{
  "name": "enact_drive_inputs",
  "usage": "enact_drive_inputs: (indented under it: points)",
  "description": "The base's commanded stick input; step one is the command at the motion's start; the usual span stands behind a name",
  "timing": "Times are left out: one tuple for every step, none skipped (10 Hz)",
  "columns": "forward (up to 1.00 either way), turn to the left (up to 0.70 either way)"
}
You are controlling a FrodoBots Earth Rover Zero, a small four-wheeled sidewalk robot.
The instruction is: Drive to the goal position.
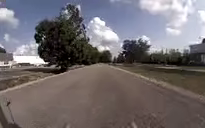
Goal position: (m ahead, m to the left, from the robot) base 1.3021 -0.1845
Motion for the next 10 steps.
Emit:
enact_drive_inputs:
  points:
    - [0.70, 0.00]
    - [0.70, 0.00]
    - [0.70, 0.00]
    - [0.70, 0.00]
    - [0.70, 0.00]
    - [0.70, 0.00]
    - [0.70, 0.00]
    - [0.70, 0.00]
    - [0.70, 0.00]
    - [0.70, 0.00]
